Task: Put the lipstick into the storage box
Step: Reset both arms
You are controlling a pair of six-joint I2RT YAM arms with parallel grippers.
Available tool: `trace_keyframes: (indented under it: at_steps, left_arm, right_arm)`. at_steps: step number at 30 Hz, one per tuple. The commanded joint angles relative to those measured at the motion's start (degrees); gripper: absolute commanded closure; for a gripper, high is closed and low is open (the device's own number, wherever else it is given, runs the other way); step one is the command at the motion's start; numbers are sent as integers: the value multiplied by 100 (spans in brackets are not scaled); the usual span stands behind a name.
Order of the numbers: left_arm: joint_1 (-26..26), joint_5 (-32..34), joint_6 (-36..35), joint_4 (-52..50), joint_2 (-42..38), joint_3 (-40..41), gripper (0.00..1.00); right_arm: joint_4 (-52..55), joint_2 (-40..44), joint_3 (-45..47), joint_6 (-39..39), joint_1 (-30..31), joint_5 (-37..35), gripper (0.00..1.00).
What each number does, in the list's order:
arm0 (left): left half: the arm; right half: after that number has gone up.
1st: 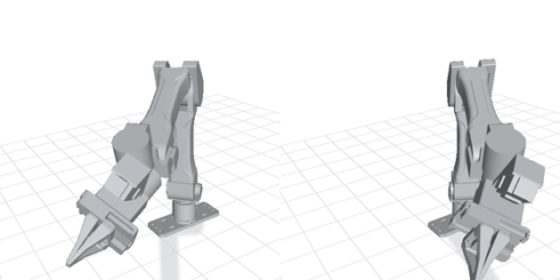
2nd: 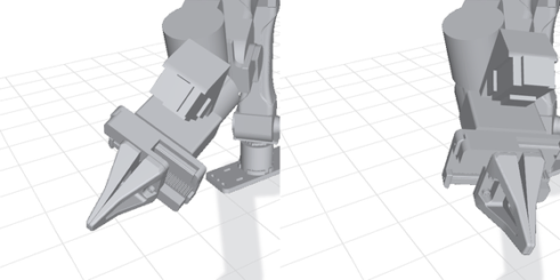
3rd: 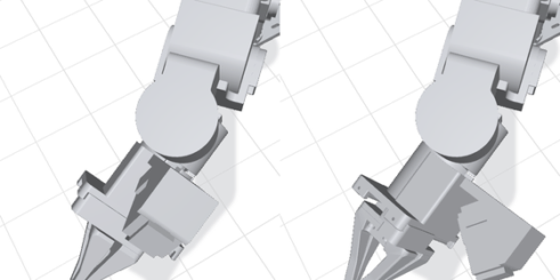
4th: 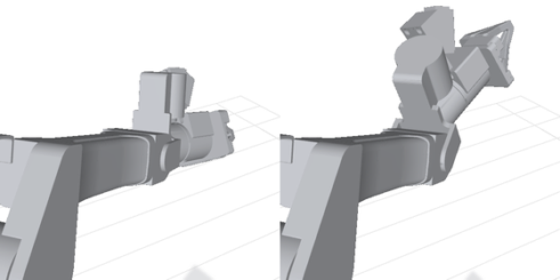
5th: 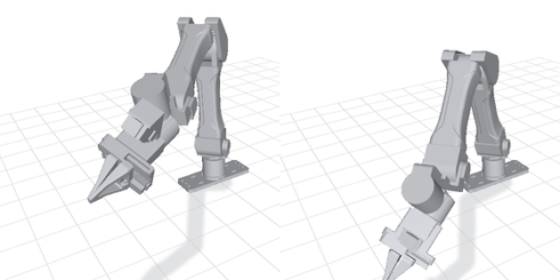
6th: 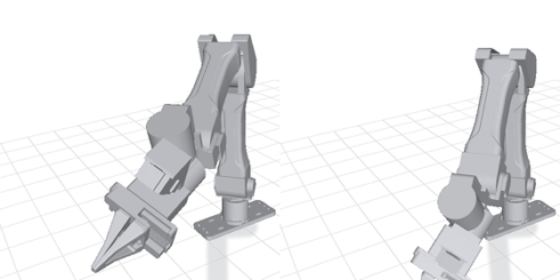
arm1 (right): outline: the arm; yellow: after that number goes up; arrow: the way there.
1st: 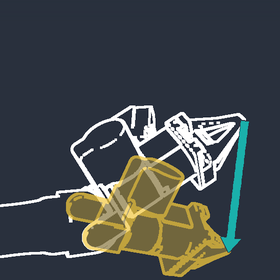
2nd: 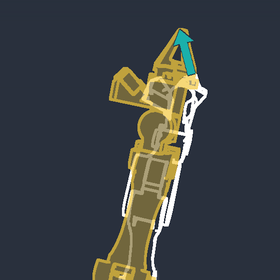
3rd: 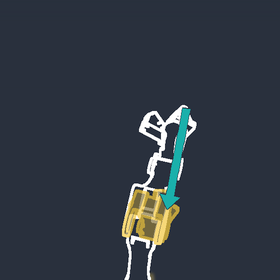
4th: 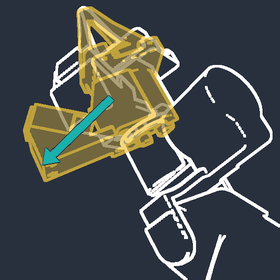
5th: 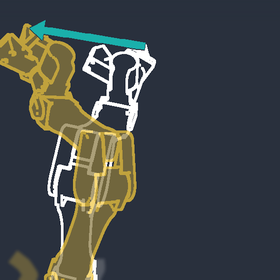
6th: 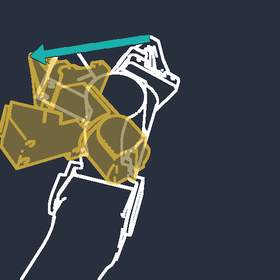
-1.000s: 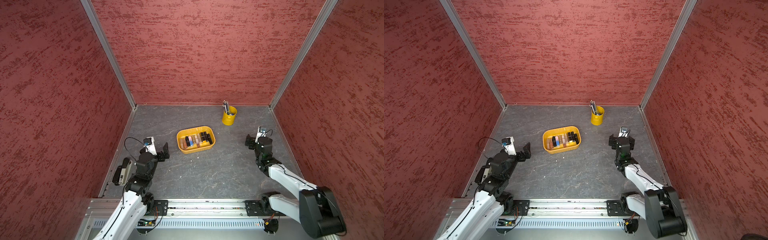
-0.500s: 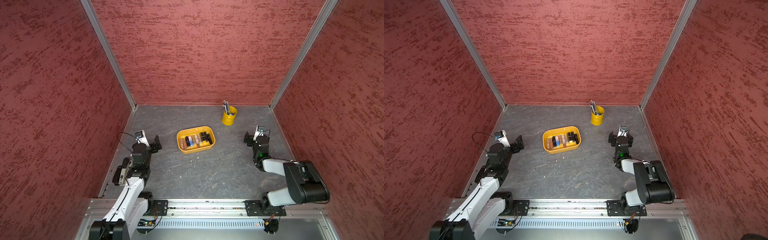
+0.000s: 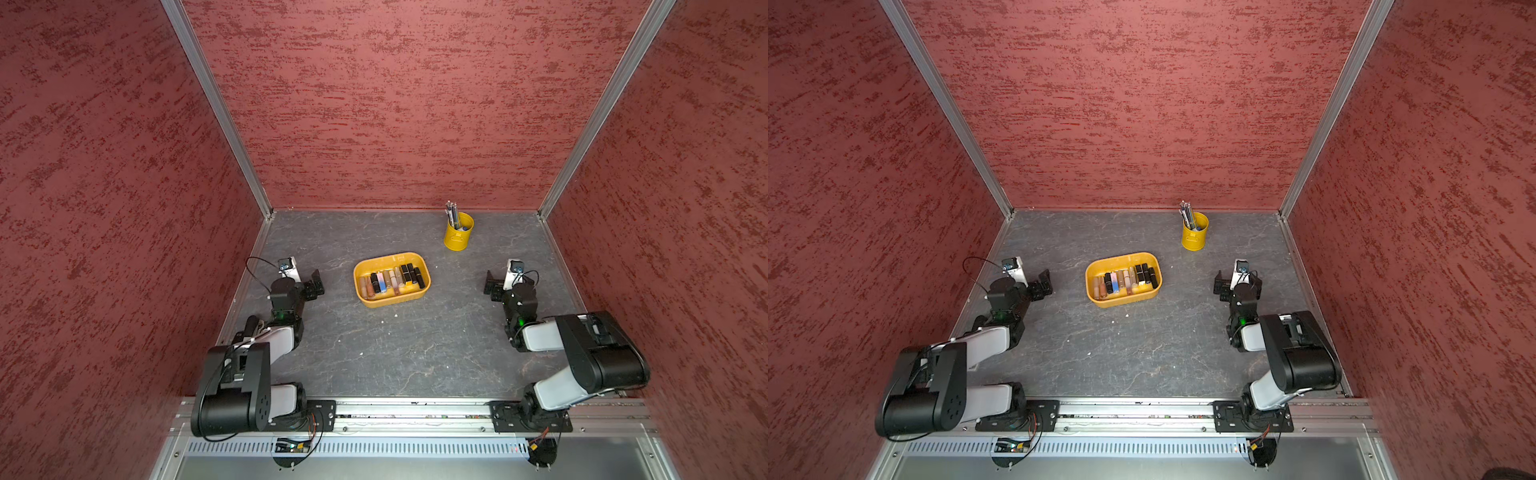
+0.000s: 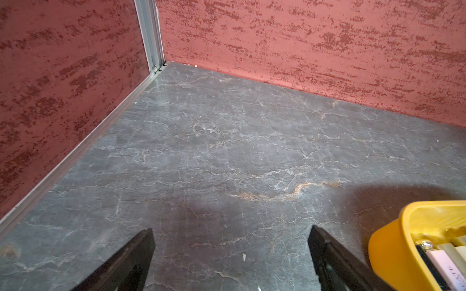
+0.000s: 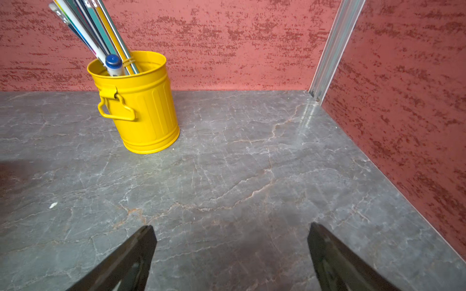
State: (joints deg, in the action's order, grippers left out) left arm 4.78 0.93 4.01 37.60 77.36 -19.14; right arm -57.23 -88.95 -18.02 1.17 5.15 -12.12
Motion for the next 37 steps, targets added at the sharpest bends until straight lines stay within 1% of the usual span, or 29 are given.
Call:
trace_keyframes:
  at_steps: [1, 5, 6, 8, 9, 10, 14, 29, 37]
  left_arm:
    - [-114, -213, -202, 1001, 333, -126, 0]
    - [-265, -122, -383, 2128, 1070, 104, 0]
    - [-348, -64, -421, 1643, 989, -31, 0]
    - [-396, -149, -541, 1462, 1081, -242, 0]
    - [-329, -207, -451, 1249, 1015, -285, 0]
    - [-279, -285, -412, 1384, 1056, -270, 0]
    - [-256, -328, -408, 1321, 1038, -284, 0]
    - [-282, -272, -419, 1337, 1038, -275, 0]
    - [-284, -271, -420, 1336, 1036, -275, 0]
  right_arm:
    - [145, 19, -255, 59, -40, 162, 2]
    - [194, 26, -278, 40, -59, 199, 1]
    - [220, 25, -275, 37, -67, 214, 2]
    - [221, 34, -281, 31, -83, 225, 2]
    - [221, 33, -274, 24, -83, 223, 1]
    - [221, 29, -272, 24, -79, 228, 1]
    - [212, 31, -272, 31, -80, 223, 1]
    - [232, 21, -294, 32, -79, 231, 1]
    - [406, 28, -370, -28, -174, 454, 1]
